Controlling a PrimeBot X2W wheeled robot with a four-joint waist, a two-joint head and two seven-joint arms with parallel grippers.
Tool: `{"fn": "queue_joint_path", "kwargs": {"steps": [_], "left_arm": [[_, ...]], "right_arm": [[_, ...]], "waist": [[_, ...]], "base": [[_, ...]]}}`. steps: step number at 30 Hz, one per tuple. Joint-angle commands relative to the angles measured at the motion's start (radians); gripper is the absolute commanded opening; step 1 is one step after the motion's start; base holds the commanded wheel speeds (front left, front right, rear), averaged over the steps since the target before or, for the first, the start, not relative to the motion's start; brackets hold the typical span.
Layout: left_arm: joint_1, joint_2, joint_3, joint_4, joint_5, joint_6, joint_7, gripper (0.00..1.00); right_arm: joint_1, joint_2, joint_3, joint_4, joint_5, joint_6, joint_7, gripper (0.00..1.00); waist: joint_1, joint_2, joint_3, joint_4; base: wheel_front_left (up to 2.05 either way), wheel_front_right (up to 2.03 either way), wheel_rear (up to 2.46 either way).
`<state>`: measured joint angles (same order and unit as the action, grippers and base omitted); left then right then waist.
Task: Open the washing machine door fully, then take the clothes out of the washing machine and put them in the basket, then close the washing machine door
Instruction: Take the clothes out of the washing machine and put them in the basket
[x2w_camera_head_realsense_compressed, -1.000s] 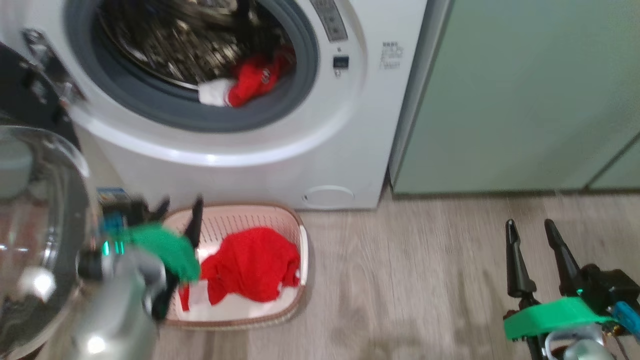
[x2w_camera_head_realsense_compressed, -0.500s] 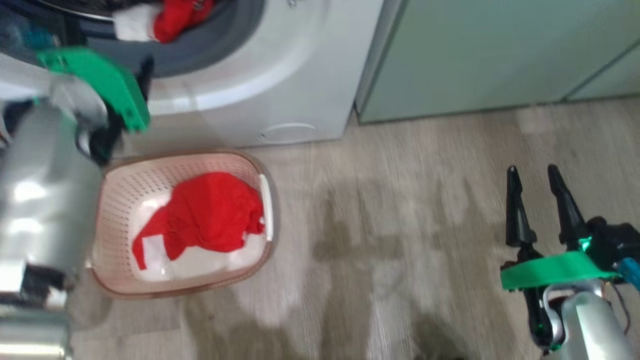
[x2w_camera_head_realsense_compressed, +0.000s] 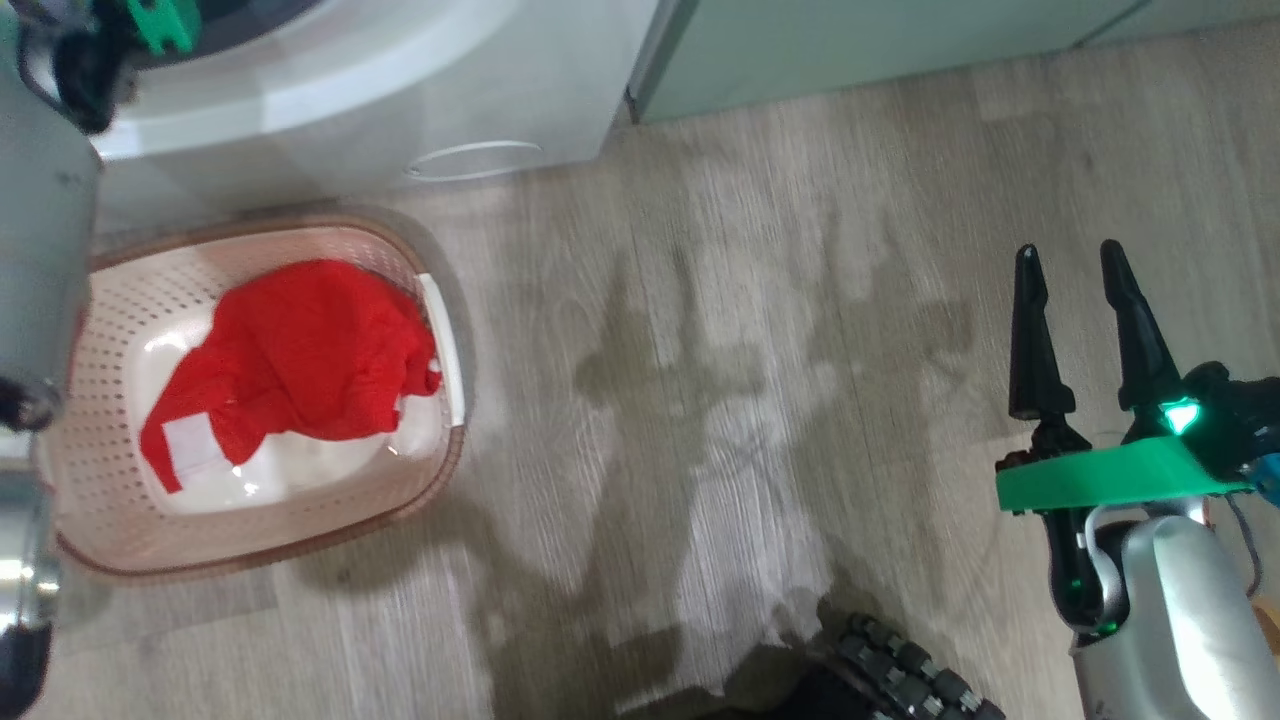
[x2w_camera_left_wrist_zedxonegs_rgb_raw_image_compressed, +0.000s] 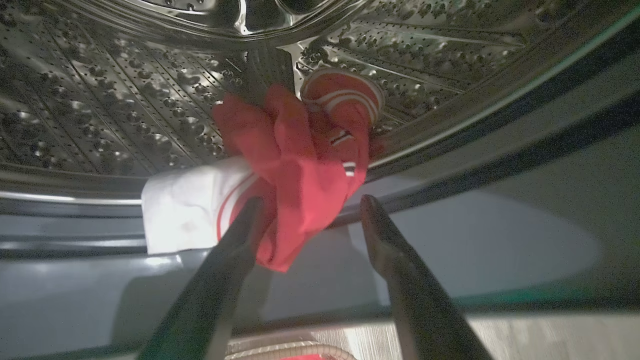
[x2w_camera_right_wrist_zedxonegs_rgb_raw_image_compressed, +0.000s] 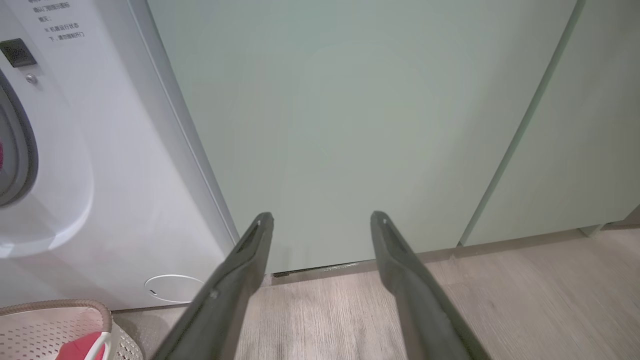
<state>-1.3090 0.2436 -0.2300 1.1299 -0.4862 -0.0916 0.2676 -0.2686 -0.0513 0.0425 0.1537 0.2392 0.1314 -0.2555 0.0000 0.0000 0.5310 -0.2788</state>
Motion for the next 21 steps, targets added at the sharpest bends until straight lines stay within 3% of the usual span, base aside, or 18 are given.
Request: {"fn": "queue_joint_path", "kwargs": {"steps": [1, 10, 13, 15, 17, 21], "left_arm": [[-0.059, 0.051, 0.003, -0.013, 0.015, 0.010, -0.017, 1.00], [-0.132, 0.063, -0.040, 0.091, 0.054, 0.026, -0.035, 1.00], [-0.138, 0.065, -0.057, 0.110, 0.070, 0.051, -0.045, 1.00], [-0.140, 0.067, -0.059, 0.118, 0.073, 0.069, -0.064, 0.39], [-0.138, 0.070, -0.061, 0.123, 0.075, 0.082, -0.096, 0.00], [-0.118, 0.062, -0.057, 0.133, 0.063, 0.072, -0.143, 0.00]], "right_arm": [[-0.004, 0.001, 0.019, -0.035, 0.014, -0.001, -0.006, 1.00], [-0.025, 0.001, 0.023, -0.042, 0.029, -0.001, -0.006, 1.00], [-0.027, 0.001, 0.024, -0.043, 0.030, -0.001, -0.006, 1.00], [-0.030, 0.001, 0.024, -0.043, 0.027, -0.001, -0.006, 1.00], [-0.031, 0.001, 0.023, -0.043, 0.024, -0.001, -0.006, 1.00], [-0.030, 0.001, 0.012, -0.037, 0.015, -0.001, -0.006, 1.00]], "waist": [[0.0000, 0.0000, 0.034, -0.024], [0.0000, 0.0000, 0.090, -0.046], [0.0000, 0.0000, 0.099, -0.048], [0.0000, 0.0000, 0.102, -0.048], [0.0000, 0.0000, 0.101, -0.046], [0.0000, 0.0000, 0.082, -0.030]], "base": [[0.00, 0.00, 0.00], [0.00, 0.00, 0.00], [0.00, 0.00, 0.00], [0.00, 0.00, 0.00], [0.00, 0.00, 0.00], [0.00, 0.00, 0.00]]}}
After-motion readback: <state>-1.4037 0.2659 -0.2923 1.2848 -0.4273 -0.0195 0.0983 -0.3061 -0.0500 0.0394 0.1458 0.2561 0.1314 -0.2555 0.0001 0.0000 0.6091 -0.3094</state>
